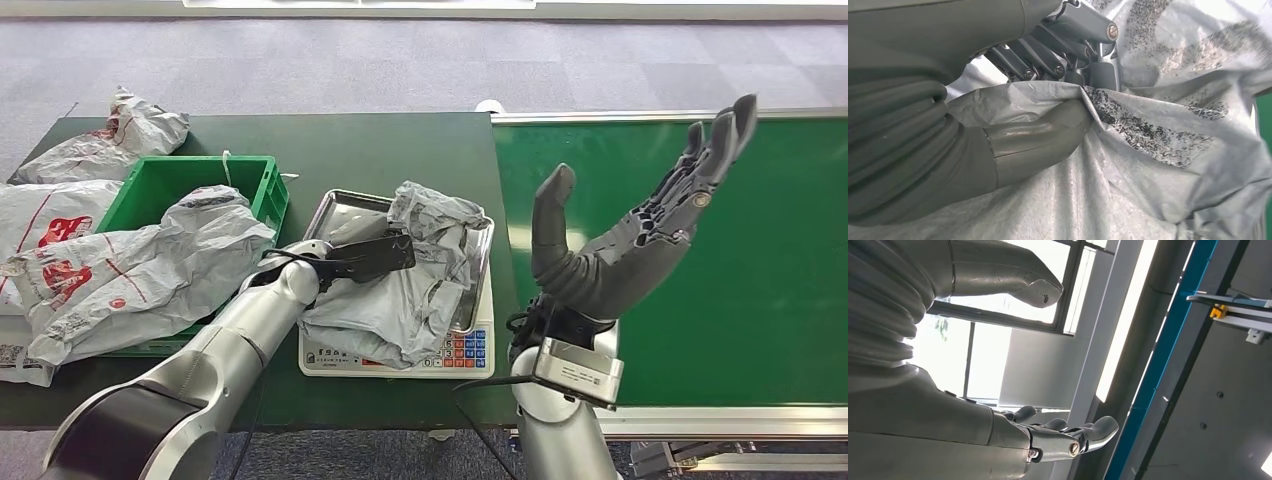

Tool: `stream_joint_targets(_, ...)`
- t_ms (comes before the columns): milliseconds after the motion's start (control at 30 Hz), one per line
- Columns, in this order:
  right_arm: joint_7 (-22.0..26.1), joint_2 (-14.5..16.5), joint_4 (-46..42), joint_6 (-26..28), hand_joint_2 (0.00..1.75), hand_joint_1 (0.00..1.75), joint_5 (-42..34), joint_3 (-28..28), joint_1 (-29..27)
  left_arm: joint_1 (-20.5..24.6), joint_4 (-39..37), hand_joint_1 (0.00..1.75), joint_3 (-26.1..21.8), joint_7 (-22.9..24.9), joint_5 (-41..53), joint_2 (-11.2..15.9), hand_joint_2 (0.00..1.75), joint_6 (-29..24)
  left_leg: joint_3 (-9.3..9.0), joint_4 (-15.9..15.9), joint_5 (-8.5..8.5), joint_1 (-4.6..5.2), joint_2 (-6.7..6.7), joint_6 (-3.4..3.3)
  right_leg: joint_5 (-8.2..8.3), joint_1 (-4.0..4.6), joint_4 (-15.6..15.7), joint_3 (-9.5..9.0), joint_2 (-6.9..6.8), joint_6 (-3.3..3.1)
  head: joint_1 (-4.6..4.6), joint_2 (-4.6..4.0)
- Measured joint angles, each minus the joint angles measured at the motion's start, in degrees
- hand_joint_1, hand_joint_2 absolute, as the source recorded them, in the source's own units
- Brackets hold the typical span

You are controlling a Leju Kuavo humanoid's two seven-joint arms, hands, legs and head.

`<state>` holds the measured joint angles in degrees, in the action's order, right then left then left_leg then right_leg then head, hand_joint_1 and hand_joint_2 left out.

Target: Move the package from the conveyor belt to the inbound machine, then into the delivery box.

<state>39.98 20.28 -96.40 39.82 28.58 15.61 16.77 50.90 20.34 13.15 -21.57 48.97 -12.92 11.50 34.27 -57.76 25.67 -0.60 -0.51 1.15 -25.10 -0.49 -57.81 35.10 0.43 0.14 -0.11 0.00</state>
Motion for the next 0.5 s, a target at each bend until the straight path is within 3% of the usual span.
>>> stream_joint_targets(133, 0.0, 0.0, -0.3, 0.0, 1.75, 0.00, 0.7, -0.8, -0.3, 1.1, 1.9, 1.75, -1.4, 5.0, -2.8, 1.4, 1.75, -13.6, 0.00, 0.0, -0.01, -0.01, 0.01, 0.01, 0.01, 0.01, 0.0, 0.02, 0.03, -0.01, -0.01, 0.00)
stream_joint_targets(200, 0.0, 0.0, -0.5, 0.0, 1.75, 0.00, 0.7, -1.1, -0.5, 2.2, 3.0, 1.75, -3.4, 6.1, -5.8, 2.7, 1.75, -17.7, 0.00, 0.0, -0.01, -0.02, 0.02, 0.01, 0.01, 0.02, 0.0, 0.03, 0.04, -0.01, -0.01, 0.00)
stream_joint_targets(400, 0.0, -0.1, -1.1, 0.1, 1.75, 0.00, 0.8, -1.8, -0.7, 3.2, 6.8, 1.75, -11.3, 6.1, -11.7, 7.4, 1.75, -25.1, -0.01, 0.0, -0.03, -0.04, 0.11, 0.04, 0.00, 0.04, -0.1, 0.08, 0.12, -0.02, -0.02, 0.00)
stream_joint_targets(500, 0.0, -0.1, -1.1, 0.1, 1.75, 0.00, 0.8, -1.9, -0.7, 3.2, 7.9, 1.75, -14.0, 6.0, -12.2, 8.9, 1.75, -26.2, 0.02, 0.0, -0.04, -0.05, 0.04, 0.05, 0.00, 0.04, -0.1, 0.08, 0.10, -0.02, -0.02, 0.00)
